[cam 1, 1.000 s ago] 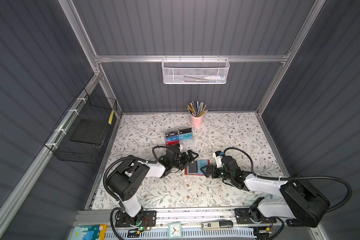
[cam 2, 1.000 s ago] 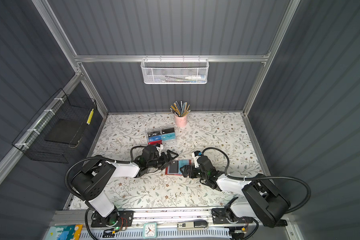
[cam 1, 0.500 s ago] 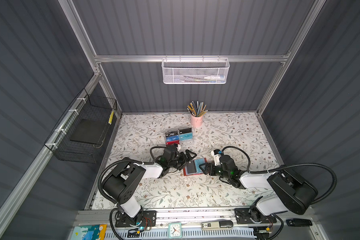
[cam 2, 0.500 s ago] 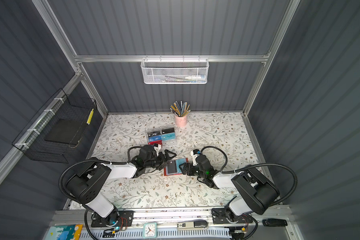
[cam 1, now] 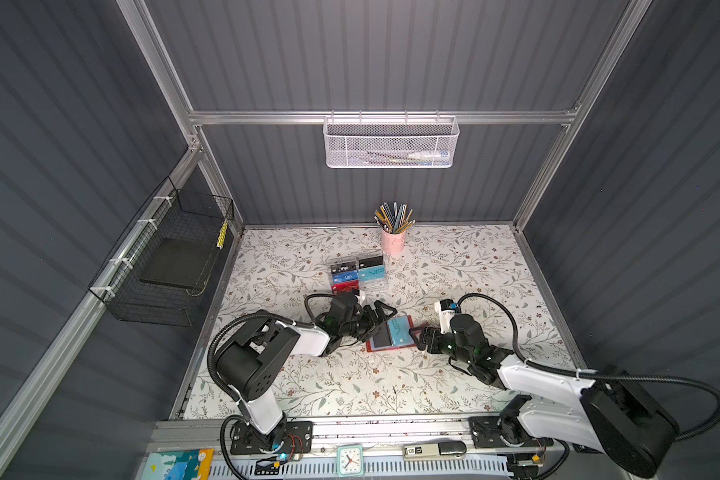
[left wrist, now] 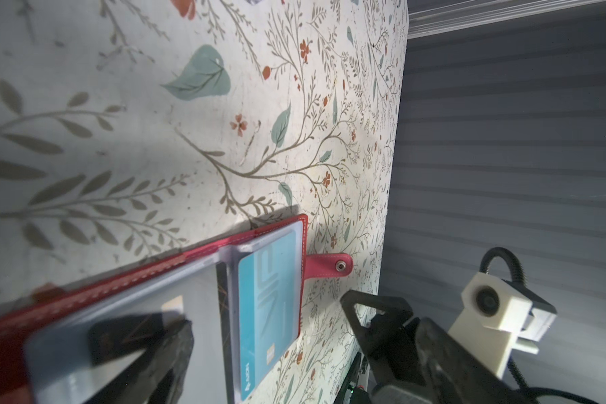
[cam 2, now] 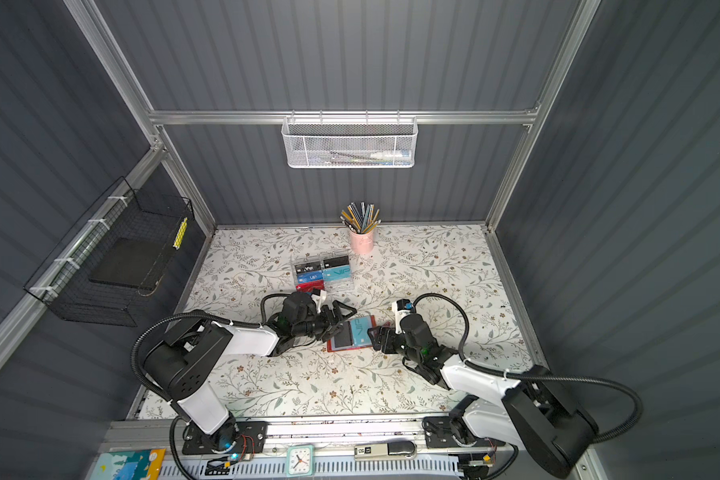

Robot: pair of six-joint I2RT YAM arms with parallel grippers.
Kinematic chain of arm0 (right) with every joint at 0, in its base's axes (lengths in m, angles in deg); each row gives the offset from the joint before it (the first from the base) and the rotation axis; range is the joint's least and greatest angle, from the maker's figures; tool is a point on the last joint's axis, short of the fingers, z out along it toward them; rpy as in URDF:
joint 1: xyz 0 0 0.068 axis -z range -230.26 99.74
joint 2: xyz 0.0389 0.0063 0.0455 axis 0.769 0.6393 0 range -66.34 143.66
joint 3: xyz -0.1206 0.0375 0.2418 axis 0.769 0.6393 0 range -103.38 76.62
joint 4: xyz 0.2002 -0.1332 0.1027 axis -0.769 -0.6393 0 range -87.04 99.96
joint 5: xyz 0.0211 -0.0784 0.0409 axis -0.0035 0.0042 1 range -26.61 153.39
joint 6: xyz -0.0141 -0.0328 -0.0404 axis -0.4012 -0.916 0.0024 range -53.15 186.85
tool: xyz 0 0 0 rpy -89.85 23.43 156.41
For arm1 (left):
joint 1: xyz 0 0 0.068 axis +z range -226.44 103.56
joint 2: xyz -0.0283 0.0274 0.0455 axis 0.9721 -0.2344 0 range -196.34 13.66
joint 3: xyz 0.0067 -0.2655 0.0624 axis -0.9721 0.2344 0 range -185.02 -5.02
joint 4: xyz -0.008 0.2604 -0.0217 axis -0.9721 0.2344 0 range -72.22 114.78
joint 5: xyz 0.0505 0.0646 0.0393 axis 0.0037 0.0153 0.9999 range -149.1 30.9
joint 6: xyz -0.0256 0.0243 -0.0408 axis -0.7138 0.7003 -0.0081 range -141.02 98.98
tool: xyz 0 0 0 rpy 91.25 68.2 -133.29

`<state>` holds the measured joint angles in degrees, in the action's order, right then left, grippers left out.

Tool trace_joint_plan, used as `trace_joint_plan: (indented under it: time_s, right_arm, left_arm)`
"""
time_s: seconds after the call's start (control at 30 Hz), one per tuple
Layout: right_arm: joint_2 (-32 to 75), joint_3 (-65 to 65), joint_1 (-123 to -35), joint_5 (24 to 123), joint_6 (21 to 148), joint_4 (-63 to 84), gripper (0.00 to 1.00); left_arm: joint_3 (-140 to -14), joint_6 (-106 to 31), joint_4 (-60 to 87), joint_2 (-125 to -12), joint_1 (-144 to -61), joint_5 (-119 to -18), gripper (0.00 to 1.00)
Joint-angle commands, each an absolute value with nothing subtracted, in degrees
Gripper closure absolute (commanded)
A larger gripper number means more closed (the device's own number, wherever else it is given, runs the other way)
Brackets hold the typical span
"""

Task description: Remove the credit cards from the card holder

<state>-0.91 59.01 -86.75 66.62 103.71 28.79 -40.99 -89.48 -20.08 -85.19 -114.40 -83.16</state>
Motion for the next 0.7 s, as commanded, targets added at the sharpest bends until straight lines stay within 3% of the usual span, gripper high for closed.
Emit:
trace_joint_plan:
  time_s: [0.0, 0.23, 0.43, 0.67]
  right_arm:
    - [-1.8, 56.3, -86.8, 57.9, 100.6, 17.6, 0.24]
    - [7.8, 51.7, -86.7, 57.4, 99.5, 18.9, 0.27]
    - [14.7, 48.0, -86.6, 59.4, 99.0, 21.1, 0.35]
    - [18.6, 45.8, -86.6, 60.3, 98.4, 22.1, 0.55]
  left_arm:
    - [-39.6, -90.3, -21.5, -86.9, -114.8, -83.4, 0.0]
    - [-39.0, -91.1, -23.4, -87.4, -114.9, -84.0, 0.0]
    - [-38.4, -90.0, -21.4, -85.4, -114.9, -83.9, 0.0]
    - [-38.3, -89.3, -20.1, -84.6, -114.9, -84.6, 0.0]
